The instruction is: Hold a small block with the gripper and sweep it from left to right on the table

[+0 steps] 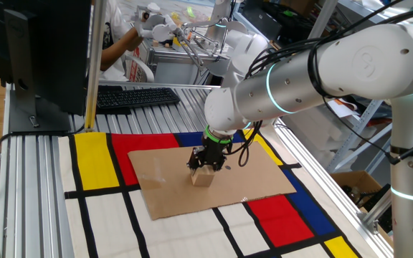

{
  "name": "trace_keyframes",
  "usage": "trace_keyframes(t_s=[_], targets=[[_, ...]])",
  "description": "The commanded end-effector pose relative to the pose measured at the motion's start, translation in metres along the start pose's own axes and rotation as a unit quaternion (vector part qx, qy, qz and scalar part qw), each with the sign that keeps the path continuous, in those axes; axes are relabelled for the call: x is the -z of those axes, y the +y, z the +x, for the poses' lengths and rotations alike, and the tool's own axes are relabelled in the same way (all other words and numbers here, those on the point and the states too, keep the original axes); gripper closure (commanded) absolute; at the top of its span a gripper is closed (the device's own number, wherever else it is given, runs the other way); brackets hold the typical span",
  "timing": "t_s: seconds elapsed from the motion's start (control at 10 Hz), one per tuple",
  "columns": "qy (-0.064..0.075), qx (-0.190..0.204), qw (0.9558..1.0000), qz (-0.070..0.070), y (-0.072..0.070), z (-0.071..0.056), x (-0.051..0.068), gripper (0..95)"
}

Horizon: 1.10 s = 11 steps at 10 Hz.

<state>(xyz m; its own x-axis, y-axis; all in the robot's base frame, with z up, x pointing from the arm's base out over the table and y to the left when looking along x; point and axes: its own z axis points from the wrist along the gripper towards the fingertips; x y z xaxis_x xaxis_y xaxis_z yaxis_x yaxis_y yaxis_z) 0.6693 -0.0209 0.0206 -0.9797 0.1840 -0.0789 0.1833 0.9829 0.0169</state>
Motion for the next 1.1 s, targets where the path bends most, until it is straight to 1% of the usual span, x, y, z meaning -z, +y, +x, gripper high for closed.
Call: trace_keyframes(t_s=[0.1, 0.2, 0.3, 0.5, 0.7, 0.8, 0.9, 1.0, 1.1], targets=[[0.005, -0.003, 1.0, -0.001, -0.0002, 0.0008, -0.0006, 95.0], [0.002, -0.003, 1.0, -0.001, 0.0, 0.0012, -0.0003, 95.0], [0.003, -0.002, 1.0, 0.002, 0.0, 0.0012, -0.0003, 95.0], [0.004, -0.003, 1.0, 0.004, 0.0001, 0.0013, -0.0001, 95.0], [0.0, 0.001, 0.9999, 0.013, 0.0, 0.0013, 0.0001, 95.0], [-0.002, 0.005, 0.9997, 0.024, 0.0, 0.0014, 0.0003, 95.0], [-0.001, 0.005, 0.9997, 0.025, 0.0, 0.0014, 0.0005, 95.0], [0.003, 0.003, 0.9998, 0.018, -0.0001, 0.0014, 0.0009, 95.0], [0.001, 0.004, 0.9998, 0.019, -0.0002, 0.0014, 0.001, 95.0]])
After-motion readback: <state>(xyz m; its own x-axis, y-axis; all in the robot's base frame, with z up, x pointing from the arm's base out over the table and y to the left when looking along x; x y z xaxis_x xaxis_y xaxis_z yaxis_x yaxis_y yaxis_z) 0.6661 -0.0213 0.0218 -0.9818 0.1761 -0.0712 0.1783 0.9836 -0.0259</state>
